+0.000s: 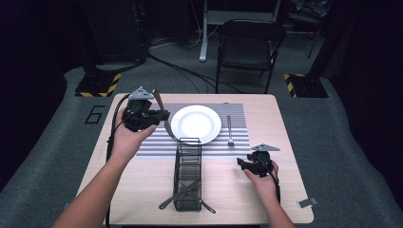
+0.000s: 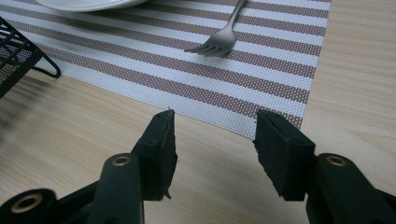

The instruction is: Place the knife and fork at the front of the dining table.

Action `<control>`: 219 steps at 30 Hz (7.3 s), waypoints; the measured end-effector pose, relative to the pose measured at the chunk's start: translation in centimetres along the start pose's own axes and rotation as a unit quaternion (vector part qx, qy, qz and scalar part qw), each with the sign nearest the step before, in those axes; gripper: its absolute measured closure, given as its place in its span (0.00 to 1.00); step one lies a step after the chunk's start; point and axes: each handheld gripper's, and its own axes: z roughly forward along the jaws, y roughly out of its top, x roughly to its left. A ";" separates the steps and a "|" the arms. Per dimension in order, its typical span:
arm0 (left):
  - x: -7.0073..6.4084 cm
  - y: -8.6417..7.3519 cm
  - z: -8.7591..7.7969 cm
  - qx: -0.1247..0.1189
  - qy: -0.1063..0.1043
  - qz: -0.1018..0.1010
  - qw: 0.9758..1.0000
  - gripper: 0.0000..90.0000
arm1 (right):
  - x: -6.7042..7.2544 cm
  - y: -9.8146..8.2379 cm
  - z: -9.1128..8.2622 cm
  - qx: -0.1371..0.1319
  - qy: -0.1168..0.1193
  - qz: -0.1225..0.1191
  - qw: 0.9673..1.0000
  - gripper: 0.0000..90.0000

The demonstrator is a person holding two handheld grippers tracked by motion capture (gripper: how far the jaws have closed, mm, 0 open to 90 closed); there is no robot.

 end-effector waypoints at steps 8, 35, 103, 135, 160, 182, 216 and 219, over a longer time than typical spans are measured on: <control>1.1 -0.8 0.7 0.004 0.013 -0.011 1.000 0.91 | 0.0 0.0 0.0 0.000 0.000 0.000 1.000 0.53; 5.1 -5.9 2.1 0.022 0.056 -0.053 0.997 0.91 | 0.1 -0.1 0.1 0.002 0.002 0.002 1.000 0.53; 8.6 -9.5 10.0 0.011 0.113 -0.109 0.988 0.92 | -0.3 -0.3 0.5 0.006 0.005 0.009 1.000 0.53; 10.2 -11.0 13.6 0.021 0.148 -0.181 0.972 0.91 | -0.7 -0.2 0.6 0.004 0.008 0.022 1.000 0.53; 12.2 -9.5 18.3 0.065 0.180 -0.263 0.946 0.92 | -0.9 -0.3 0.7 0.003 0.014 0.025 1.000 0.53; 12.9 -11.1 20.3 0.065 0.203 -0.292 0.932 0.91 | -1.1 -0.4 0.9 0.006 0.018 0.023 1.000 0.53; 13.8 -11.3 19.4 0.077 0.201 -0.251 0.944 0.87 | -0.9 -0.4 0.8 0.002 0.022 0.030 0.999 0.54; 13.9 -11.2 18.7 0.075 0.196 -0.248 0.946 0.85 | -0.9 -0.4 0.8 0.001 0.022 0.030 0.999 0.54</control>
